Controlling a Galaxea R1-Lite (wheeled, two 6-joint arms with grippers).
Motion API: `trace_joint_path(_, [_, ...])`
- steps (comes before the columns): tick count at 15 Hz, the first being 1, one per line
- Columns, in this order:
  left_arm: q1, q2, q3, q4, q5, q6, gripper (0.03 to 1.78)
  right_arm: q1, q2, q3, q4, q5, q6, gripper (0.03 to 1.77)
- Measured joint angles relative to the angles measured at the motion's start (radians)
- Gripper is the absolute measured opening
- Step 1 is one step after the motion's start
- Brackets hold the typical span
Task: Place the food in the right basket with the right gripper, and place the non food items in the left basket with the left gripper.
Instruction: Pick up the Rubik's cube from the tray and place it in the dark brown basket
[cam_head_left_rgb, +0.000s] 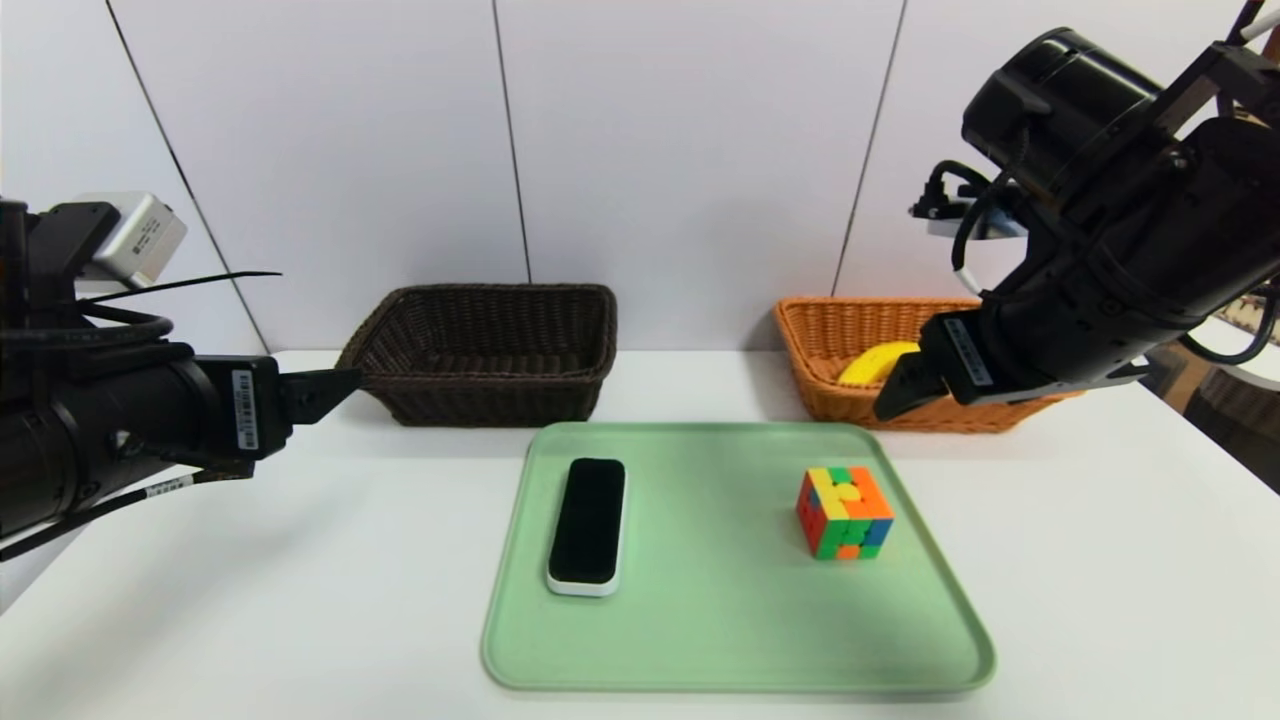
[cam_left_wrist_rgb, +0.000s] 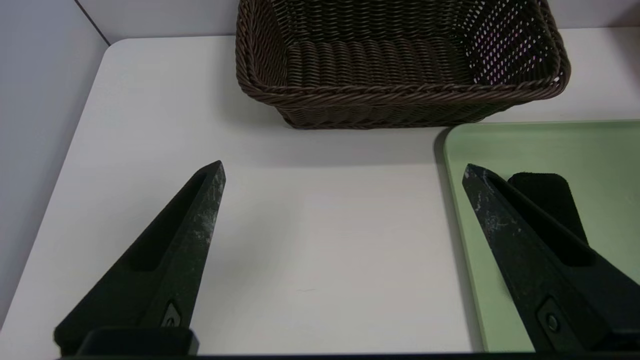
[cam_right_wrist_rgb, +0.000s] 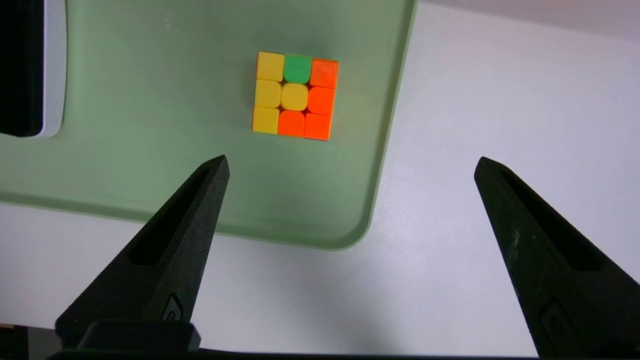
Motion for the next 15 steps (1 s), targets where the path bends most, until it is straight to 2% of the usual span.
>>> trace_joint_path(2, [-0.004, 0.000, 0.003, 0.002, 0.001, 0.001, 1.69, 0.002, -0.001, 0.002, 0.016, 0.005, 0.000, 1.69])
trace_joint_path(4, [-0.010, -0.010, -0.016, 0.063, 0.007, 0.001, 1.69, -0.002, 0.006, 0.003, 0.017, 0.011, -0.001, 1.69])
trace_joint_path(7, [-0.011, -0.046, -0.068, 0.265, 0.004, 0.000, 1.69, 0.001, 0.028, 0.025, 0.016, 0.040, 0.010, 1.69])
trace_joint_path(11, [-0.013, -0.064, -0.163, 0.475, -0.009, 0.000, 1.69, 0.049, 0.062, 0.035, 0.016, 0.042, 0.089, 1.69])
trace_joint_path(15, [-0.014, -0.065, -0.181, 0.481, -0.031, -0.002, 1.69, 0.107, 0.115, 0.027, 0.012, 0.050, 0.194, 1.69])
